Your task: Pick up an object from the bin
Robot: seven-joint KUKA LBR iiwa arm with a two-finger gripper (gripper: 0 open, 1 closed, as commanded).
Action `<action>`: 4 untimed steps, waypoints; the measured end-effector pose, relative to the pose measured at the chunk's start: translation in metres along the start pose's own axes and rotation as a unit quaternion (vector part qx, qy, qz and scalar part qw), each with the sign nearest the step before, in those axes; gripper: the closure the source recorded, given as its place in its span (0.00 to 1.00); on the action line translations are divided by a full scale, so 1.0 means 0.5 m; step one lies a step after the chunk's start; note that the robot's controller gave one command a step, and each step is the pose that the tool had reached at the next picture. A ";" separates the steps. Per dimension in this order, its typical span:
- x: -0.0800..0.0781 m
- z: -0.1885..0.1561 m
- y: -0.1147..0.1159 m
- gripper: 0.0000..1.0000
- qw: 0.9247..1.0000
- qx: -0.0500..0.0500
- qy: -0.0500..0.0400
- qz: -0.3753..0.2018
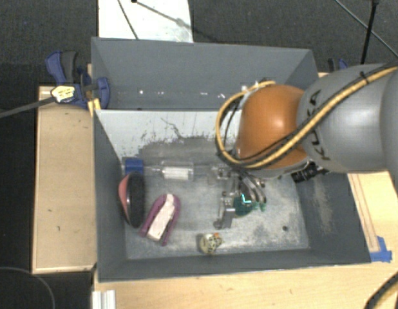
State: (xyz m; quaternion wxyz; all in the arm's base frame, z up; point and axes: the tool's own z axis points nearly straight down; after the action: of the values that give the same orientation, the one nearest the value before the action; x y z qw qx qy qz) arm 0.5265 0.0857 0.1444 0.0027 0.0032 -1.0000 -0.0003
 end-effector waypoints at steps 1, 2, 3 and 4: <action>-0.108 0.148 0.149 0.00 0.997 0.000 -0.006 -0.074; 0.067 0.088 0.190 0.00 0.931 0.001 -0.003 -0.365; 0.055 0.089 0.279 0.00 0.831 0.001 -0.005 -0.557; 0.001 0.148 0.284 0.00 0.791 0.001 -0.005 -0.612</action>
Offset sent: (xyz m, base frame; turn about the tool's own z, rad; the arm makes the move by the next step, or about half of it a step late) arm 0.0515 0.0725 -0.0744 -0.1463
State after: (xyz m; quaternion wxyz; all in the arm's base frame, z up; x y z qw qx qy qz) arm 0.5246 0.2280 0.0706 -0.0033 0.6146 -0.7888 -0.0007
